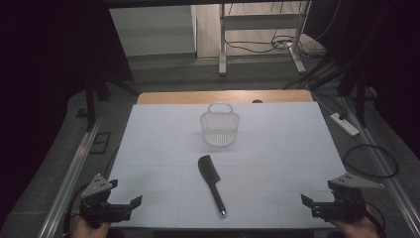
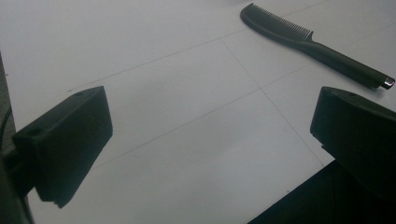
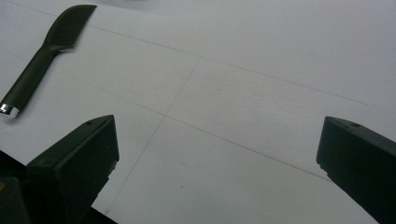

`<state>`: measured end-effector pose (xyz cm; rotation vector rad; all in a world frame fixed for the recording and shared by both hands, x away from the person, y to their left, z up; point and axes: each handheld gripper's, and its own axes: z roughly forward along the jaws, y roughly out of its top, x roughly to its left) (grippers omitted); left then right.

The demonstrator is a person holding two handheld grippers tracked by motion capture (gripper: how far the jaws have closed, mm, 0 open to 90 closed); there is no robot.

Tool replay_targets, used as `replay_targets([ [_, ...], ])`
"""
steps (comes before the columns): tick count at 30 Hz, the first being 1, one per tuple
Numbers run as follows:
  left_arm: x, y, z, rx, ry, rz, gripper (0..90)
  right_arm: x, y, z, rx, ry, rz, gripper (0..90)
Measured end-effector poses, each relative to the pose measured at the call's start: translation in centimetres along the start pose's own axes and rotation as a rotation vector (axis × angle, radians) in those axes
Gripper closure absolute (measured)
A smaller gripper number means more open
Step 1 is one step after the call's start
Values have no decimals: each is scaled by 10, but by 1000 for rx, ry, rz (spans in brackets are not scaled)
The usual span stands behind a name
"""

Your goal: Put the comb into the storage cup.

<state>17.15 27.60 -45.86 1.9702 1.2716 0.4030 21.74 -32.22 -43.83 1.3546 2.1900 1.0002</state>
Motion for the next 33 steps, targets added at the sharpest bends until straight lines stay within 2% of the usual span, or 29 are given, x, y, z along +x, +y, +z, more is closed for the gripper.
replay_targets([
  [15,5,-1,0,-1,-28,-42,3,1,1,2,16,3,-14,0],
  [23,7,0,1,12,-40,-49,0,1,1,3,21,6,-13,0],
  [30,3,2,1,-6,-52,-35,0,1,1,3,27,8,-14,0],
  [33,0,5,4,3,-55,-21,0,1,2,3,28,7,-13,0],
])
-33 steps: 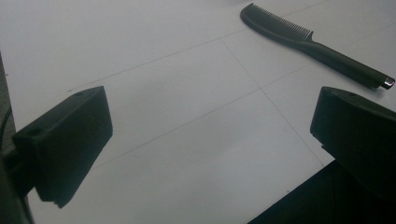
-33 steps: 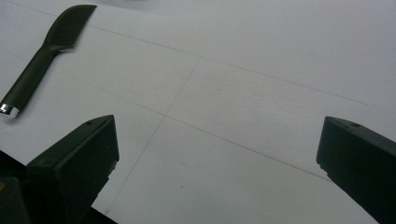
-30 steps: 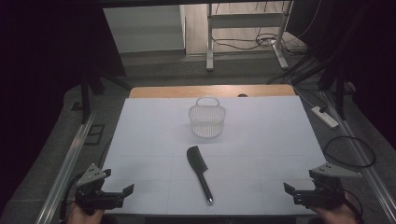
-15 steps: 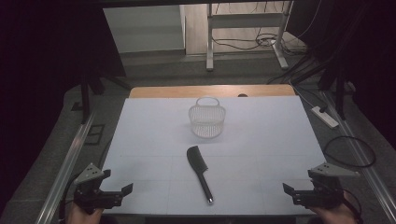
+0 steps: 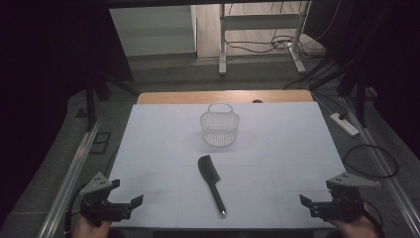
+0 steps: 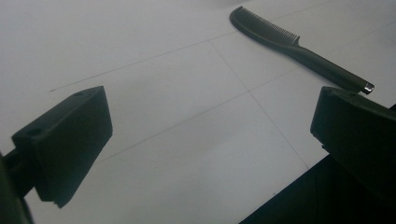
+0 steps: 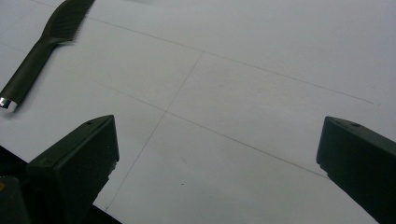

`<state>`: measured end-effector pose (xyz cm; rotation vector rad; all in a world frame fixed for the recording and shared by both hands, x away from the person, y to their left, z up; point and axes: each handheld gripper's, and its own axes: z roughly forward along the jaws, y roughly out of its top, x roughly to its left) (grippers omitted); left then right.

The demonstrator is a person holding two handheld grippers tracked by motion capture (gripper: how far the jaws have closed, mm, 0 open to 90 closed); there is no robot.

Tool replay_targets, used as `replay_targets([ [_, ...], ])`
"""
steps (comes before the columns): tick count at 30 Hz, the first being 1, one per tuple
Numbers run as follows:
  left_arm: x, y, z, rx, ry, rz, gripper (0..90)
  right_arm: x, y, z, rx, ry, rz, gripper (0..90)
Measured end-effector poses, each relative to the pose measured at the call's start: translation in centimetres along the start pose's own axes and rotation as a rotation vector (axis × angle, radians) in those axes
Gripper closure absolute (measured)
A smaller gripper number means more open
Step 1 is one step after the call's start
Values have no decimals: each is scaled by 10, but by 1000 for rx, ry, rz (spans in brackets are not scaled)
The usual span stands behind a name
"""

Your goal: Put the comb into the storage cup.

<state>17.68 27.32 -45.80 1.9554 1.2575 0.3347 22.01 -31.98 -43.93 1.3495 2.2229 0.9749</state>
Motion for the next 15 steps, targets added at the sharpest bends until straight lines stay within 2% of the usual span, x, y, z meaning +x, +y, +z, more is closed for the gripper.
replay_targets([
  [7,-3,4,6,23,-28,7,0,0,0,0,2,-1,-1,0],
  [15,-4,8,11,12,-43,11,0,1,0,1,7,-1,-5,0],
])
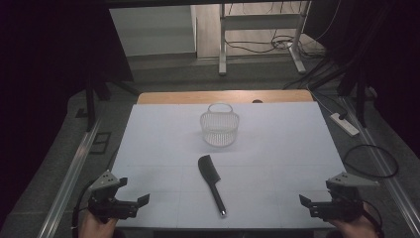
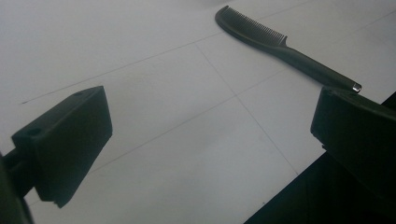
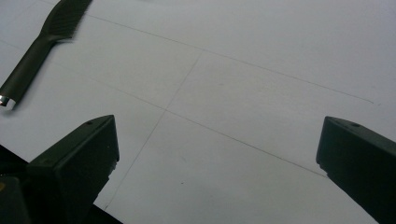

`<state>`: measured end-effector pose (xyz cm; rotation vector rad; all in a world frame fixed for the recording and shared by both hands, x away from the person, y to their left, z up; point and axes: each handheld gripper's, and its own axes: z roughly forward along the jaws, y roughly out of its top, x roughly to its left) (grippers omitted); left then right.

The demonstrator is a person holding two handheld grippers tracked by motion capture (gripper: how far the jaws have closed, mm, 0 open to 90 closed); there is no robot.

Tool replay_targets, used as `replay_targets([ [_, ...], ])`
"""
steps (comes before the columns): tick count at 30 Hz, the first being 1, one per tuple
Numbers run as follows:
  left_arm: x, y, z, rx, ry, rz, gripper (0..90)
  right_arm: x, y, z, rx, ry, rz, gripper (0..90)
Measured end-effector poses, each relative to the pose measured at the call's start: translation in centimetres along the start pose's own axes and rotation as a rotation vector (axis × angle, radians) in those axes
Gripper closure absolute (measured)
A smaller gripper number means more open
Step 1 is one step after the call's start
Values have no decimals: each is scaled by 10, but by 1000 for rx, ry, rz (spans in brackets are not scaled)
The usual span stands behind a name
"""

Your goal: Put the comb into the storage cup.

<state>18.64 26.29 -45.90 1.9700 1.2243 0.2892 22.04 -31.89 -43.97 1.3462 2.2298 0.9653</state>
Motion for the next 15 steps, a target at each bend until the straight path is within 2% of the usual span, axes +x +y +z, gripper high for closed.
replay_targets([
  [4,-1,2,3,12,-5,0,0,0,0,0,2,0,-1,0],
  [12,1,10,13,13,-70,6,0,0,0,1,4,-2,-3,0],
  [15,-2,14,20,21,-84,28,0,0,0,1,4,-3,-1,0],
])
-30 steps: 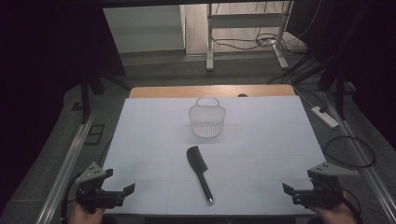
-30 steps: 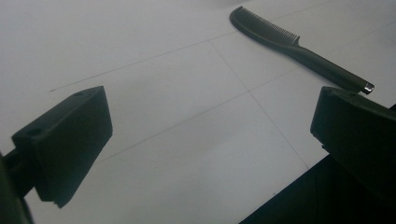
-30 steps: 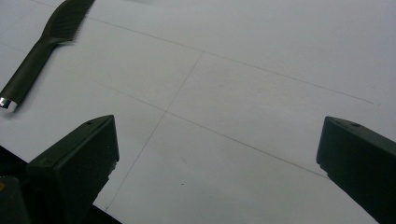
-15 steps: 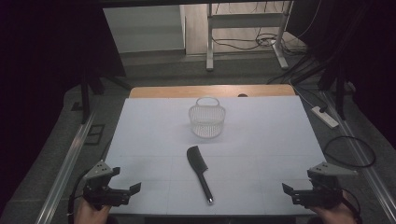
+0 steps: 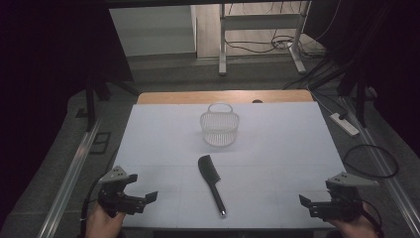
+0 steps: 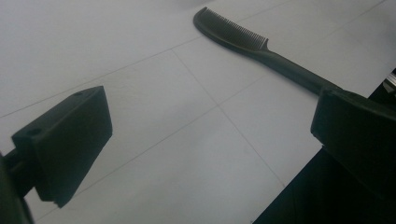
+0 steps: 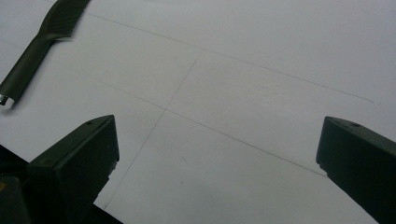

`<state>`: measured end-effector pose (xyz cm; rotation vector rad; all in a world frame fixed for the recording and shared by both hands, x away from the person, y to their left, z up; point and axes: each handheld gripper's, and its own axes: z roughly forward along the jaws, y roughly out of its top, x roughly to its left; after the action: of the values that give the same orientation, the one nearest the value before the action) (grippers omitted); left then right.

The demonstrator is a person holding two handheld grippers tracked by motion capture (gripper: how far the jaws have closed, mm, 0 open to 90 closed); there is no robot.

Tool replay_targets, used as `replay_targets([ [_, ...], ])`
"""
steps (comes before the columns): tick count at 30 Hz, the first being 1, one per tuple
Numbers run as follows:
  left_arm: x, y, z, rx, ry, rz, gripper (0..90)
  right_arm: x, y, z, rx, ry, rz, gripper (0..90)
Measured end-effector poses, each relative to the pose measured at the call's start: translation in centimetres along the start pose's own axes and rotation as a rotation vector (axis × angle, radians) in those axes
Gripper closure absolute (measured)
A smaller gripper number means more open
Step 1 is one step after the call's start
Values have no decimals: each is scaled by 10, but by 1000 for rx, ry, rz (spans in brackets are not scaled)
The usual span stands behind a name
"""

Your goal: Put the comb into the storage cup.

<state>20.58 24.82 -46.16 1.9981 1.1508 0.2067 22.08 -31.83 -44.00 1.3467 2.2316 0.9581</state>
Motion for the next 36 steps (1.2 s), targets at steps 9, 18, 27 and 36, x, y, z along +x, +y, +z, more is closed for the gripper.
replay_targets([
  [9,-3,8,13,14,-23,18,0,0,0,0,1,-2,-1,0],
  [18,-7,17,27,48,-38,37,0,0,0,0,3,0,0,0],
  [27,-13,30,42,60,-58,63,0,-1,0,0,4,0,2,0],
  [36,-17,41,55,69,-82,73,0,-1,0,1,4,2,2,0],
])
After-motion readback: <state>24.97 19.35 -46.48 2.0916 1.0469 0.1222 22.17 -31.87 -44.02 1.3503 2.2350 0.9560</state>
